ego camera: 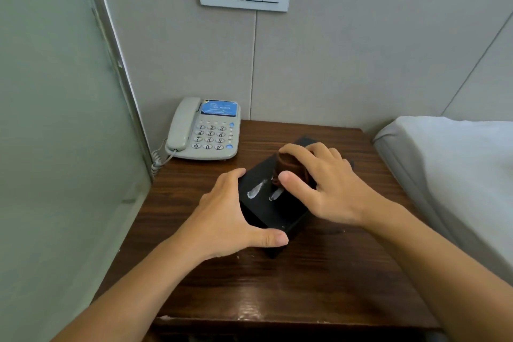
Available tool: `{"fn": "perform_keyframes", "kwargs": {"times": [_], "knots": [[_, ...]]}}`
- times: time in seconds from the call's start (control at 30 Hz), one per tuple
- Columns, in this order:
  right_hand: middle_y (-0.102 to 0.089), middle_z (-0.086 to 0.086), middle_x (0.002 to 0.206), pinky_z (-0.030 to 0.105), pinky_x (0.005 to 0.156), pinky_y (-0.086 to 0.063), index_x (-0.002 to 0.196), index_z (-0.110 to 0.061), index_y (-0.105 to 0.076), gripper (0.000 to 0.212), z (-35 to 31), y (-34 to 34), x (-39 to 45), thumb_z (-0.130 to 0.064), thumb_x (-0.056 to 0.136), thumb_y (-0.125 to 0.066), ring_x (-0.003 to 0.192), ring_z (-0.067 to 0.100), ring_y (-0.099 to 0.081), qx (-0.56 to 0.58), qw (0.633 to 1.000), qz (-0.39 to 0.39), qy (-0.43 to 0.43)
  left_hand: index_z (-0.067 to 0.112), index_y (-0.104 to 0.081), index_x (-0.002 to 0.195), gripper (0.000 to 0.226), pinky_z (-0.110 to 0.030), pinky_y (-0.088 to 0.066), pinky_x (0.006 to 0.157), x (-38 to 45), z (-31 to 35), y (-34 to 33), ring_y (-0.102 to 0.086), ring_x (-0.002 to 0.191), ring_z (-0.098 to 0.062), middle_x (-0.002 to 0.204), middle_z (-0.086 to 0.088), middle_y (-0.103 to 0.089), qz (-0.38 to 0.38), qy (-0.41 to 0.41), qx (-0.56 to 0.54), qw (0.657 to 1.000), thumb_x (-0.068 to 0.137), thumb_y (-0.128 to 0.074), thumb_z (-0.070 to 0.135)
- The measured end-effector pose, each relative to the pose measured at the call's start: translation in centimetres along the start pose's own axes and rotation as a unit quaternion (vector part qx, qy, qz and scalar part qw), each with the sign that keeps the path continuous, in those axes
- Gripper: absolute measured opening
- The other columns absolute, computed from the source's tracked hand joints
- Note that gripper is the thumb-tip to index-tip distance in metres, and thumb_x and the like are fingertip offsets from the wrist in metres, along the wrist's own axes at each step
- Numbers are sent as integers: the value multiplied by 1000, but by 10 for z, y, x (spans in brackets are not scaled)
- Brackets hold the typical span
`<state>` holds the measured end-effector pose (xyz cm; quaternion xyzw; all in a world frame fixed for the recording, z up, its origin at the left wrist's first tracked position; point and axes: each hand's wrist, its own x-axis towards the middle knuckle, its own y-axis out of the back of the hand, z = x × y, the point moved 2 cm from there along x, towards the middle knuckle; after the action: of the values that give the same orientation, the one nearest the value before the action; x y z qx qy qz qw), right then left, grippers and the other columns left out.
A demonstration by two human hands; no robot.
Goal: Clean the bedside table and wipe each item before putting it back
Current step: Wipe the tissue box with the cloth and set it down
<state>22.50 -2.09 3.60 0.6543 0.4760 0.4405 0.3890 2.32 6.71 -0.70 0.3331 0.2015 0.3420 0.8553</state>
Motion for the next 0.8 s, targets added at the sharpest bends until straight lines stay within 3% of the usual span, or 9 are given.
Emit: {"fn": "perform_keyframes", "kwargs": {"times": [0.1, 0.2, 0.37, 0.57, 0.7, 0.8], "knots": [[-52, -9, 127, 46, 99, -46, 141, -43, -39, 49, 1, -6, -2, -59, 95, -46, 112, 21, -49, 13, 999, 25, 36, 45, -6, 156, 151, -48, -44, 113, -1, -1, 0, -32, 147, -17, 160, 21, -19, 11, 12, 4, 1000, 33, -80, 93], [-53, -13, 128, 37, 94, -49, 142, -34, -40, 58, 1, -3, -8, -48, 92, -66, 109, 14, -49, 13, 998, 0, 54, 44, -7, 156, 147, -43, -43, 112, -4, 0, 0, -30, 145, -17, 156, 20, -20, 22, 14, 18, 999, 37, -80, 90], [-54, -11, 110, 35, 84, -49, 127, -34, -51, 40, -4, -2, -2, -54, 94, -54, 95, 15, -51, -81, 986, -33, 143, 45, -11, 153, 140, -39, -44, 107, -5, 3, -2, -32, 139, -13, 147, 24, -27, 26, 9, 32, 999, 38, -79, 88], [-61, 2, 111, 45, 92, -49, 129, -23, -58, 45, 24, -9, 64, -47, 91, -61, 98, 31, -58, -91, 992, -28, 85, 41, -19, 145, 126, -33, -39, 97, -5, 11, 3, -29, 116, -5, 129, 26, -28, 19, 0, 57, 998, 44, -81, 84], [-59, -6, 110, 44, 90, -49, 126, -31, -58, 49, 5, -9, 43, -63, 94, -43, 97, 22, -54, -86, 988, -20, 123, 39, -22, 146, 126, -35, -41, 101, -6, 12, 6, -32, 113, -5, 129, 24, -30, 19, 1, 51, 998, 45, -83, 82], [-55, -11, 103, 35, 85, -45, 120, -33, -59, 36, -18, -2, 0, -58, 101, -40, 91, 15, -50, -48, 978, -68, 193, 39, -24, 144, 125, -40, -44, 106, -6, 12, 6, -36, 115, -5, 129, 23, -34, 19, -1, 35, 999, 43, -83, 82]]}}
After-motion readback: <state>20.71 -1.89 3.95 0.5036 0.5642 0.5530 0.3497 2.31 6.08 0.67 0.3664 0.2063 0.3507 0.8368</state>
